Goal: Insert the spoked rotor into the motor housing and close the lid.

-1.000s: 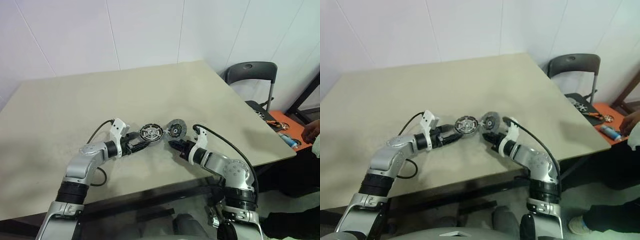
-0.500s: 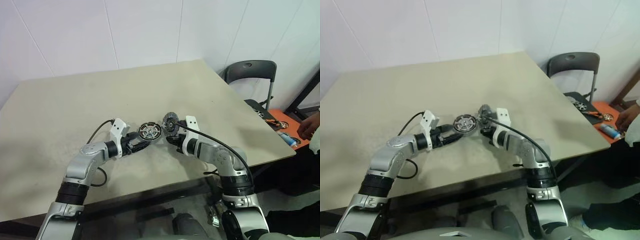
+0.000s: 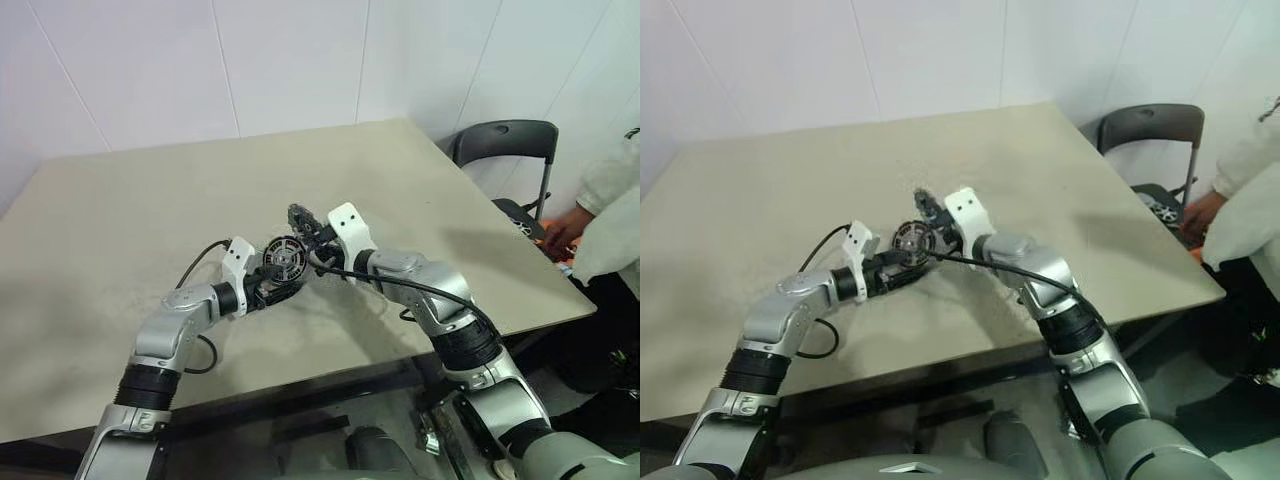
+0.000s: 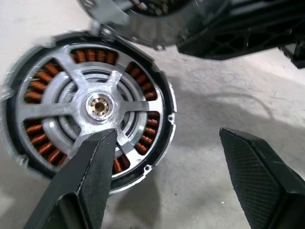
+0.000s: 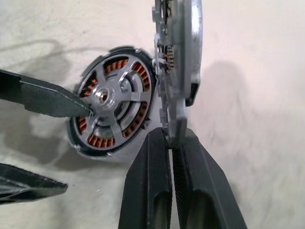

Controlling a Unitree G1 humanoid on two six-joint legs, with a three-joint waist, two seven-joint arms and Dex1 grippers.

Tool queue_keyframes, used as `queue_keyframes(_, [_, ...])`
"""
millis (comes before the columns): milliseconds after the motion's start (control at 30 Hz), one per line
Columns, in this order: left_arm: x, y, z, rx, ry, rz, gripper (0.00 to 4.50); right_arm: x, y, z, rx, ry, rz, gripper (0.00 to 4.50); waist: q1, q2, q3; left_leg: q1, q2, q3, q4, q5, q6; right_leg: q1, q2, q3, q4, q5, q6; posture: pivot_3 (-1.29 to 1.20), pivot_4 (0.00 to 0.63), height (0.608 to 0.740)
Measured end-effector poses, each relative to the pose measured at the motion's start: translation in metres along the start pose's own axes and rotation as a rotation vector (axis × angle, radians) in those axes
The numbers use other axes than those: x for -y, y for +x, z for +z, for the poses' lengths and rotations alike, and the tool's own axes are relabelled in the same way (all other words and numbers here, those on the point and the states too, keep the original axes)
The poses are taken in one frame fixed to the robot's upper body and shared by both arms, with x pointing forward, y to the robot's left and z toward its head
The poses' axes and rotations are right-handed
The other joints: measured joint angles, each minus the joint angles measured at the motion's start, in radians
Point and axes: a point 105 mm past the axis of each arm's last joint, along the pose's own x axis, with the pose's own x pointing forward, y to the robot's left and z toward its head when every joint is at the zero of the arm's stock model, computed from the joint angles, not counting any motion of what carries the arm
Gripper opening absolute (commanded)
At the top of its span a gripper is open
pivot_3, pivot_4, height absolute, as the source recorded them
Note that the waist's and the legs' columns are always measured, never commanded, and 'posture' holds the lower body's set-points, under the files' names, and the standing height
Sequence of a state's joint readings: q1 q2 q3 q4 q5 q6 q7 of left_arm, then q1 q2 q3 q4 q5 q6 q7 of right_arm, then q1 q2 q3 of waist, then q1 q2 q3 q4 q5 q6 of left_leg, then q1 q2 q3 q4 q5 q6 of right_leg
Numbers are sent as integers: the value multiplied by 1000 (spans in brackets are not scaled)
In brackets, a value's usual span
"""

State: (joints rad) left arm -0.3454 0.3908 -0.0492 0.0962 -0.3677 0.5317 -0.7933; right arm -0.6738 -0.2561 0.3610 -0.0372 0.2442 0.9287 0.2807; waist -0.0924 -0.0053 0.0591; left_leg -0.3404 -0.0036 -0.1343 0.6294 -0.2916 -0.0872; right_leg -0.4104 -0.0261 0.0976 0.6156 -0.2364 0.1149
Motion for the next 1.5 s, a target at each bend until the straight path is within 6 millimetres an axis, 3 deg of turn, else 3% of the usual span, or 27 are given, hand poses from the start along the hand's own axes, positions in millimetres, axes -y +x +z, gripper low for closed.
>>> queue_keyframes(100, [0, 0, 0, 2, -1, 4, 3642, 4, 1, -1, 3, -101, -36, 55, 0, 0, 0, 0, 0, 0, 0, 0, 0, 0, -1, 0, 0, 0, 0, 0, 0, 740])
queue_keyframes(200, [-1, 0, -1, 1, -6, 10, 3642, 18, 4, -8, -14, -445, -142, 55, 1, 0, 0, 0, -1, 0, 0, 0, 0, 0, -1, 0, 0, 0, 0, 0, 0, 740])
queue_keyframes(333, [0, -1, -6, -4, -19, 11, 3642, 20, 9, -24, -44, -720, -166, 55, -4, -1, 0, 0, -1, 0, 0, 0, 0, 0, -1, 0, 0, 0, -1, 0, 0, 740])
queue_keyframes(467, [-1, -1, -5, 4, -17, 14, 3642, 16, 11, -50, -74, -819, -169, 55, -1, -1, 0, 1, -1, 0, 0, 0, 0, 1, -1, 0, 0, 2, -3, 0, 0, 740])
queue_keyframes(667, [-3, -2, -7, 8, -21, 21, 3642, 11, 18, -50, -56, -889, -203, 55, -7, -1, -1, 4, -1, 0, 1, 0, 0, 3, 0, 0, 2, 1, -2, 0, 0, 740])
queue_keyframes(833, [-4, -3, -10, 7, -28, 27, 3642, 10, 32, -35, -27, -936, -239, 55, -11, -1, -1, 5, 0, 0, 3, 0, -1, 3, 0, 1, 5, 1, -2, 0, 0, 740])
queue_keyframes(900, [-3, -2, -11, 8, -31, 26, 3642, 0, 40, -20, 19, -937, -227, 55, -12, -1, -1, 4, 0, 0, 2, 1, -1, 2, 1, 1, 5, 1, -2, 0, 0, 740])
queue_keyframes(1000, [-4, 1, -17, 19, -46, 25, 3642, -25, 47, 18, 154, -960, -195, 55, -7, -1, -1, 4, 0, -1, 1, 1, -1, 2, 0, 0, 5, 4, -6, 0, 0, 740])
queue_keyframes(1067, [-8, 3, -23, 19, -52, 31, 3642, -36, 48, 30, 210, -994, -171, 55, -1, -2, -1, 2, -1, -2, 2, 1, -1, 2, 0, -1, 4, 4, -6, 0, 0, 740])
queue_keyframes(1167, [-15, 3, -33, 16, -57, 41, 3642, -38, 46, 34, 240, -1041, -164, 832, 9, -2, -1, 2, -1, -2, 2, 1, -1, 2, -1, -1, 2, 4, -6, 0, 0, 740])
queue_keyframes(1300, [-22, 7, -36, 38, -46, 31, 3642, -20, 42, 16, 158, -1158, -161, 2155, 21, -3, -2, 5, -1, -2, 2, 1, -1, 5, -1, -1, 3, 4, -6, 0, 0, 740])
queue_keyframes(1500, [-30, 7, -40, 51, -33, 37, 3642, -1, 36, -49, -29, -1128, -107, 2155, 18, -3, -2, 11, -1, 0, 3, 1, -1, 9, 0, 1, 6, 0, -6, 0, 0, 740])
